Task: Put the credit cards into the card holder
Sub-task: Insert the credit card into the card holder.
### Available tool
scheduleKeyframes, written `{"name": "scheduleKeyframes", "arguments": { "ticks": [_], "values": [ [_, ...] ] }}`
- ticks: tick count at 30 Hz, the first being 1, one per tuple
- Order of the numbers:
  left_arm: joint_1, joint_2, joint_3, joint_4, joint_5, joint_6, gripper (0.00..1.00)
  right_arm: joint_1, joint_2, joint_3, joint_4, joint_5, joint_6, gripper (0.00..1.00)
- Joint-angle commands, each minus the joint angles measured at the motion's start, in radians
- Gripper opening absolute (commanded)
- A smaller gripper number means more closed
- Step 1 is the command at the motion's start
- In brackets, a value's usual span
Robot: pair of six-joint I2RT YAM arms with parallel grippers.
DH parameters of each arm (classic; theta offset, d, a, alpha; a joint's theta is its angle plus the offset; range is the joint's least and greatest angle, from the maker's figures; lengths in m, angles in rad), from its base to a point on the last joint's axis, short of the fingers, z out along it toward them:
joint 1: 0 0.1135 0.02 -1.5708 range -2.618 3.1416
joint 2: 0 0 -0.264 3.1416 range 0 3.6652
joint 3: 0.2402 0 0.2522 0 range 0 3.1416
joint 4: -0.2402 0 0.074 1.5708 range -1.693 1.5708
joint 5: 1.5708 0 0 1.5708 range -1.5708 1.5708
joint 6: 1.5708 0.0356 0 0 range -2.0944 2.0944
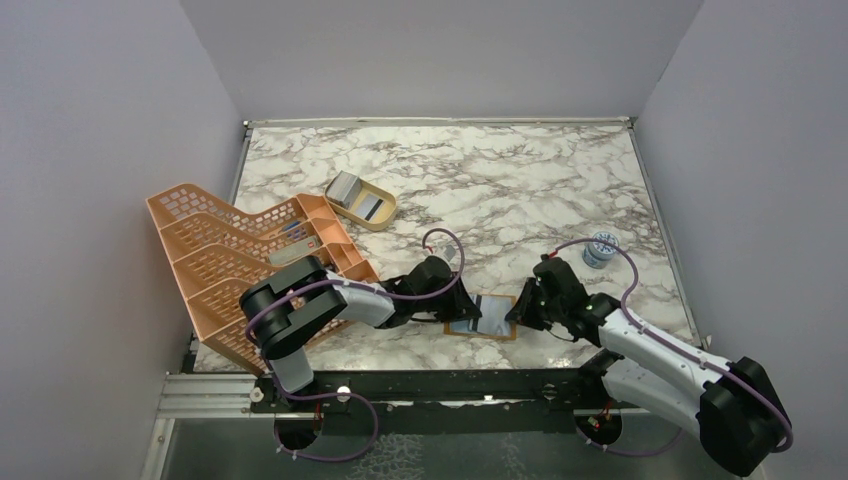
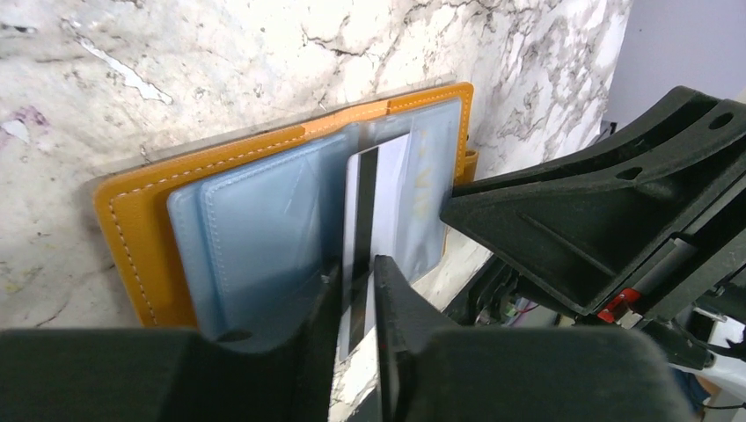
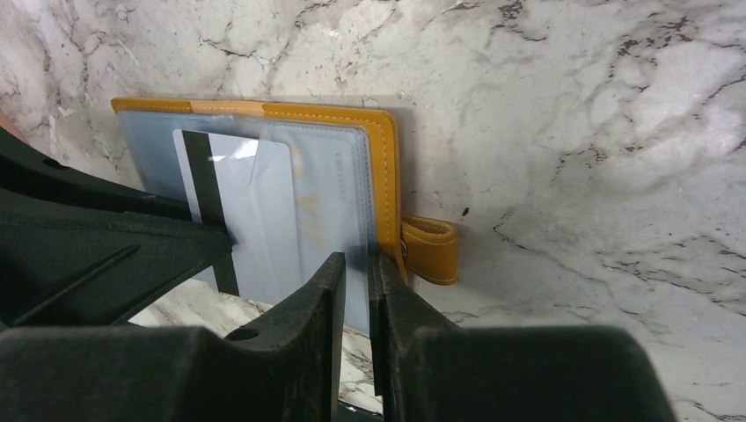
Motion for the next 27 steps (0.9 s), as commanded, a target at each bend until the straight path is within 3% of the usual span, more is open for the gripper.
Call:
{"name": "scheduleKeyframes", "arguments": {
  "ticks": [1,14,27],
  "values": [
    [-0.015,0.01,0.002,-0.032,-0.042,0.023,0.27,0.008,-0.011,-0.011,-0.03,-0.011,0.008,0.16],
    [-0.017,-0.028,0.015,-0.113,-0.09,0.075,0.37,0.008,-0.018,0.002,-0.057,-0.001,0.002,0.16],
    [-0.048,-0.022,0.062,-0.174,-0.113,0.098,0.37,0.008,-0.005,-0.009,-0.037,-0.017,0.003,0.15]
  ]
}}
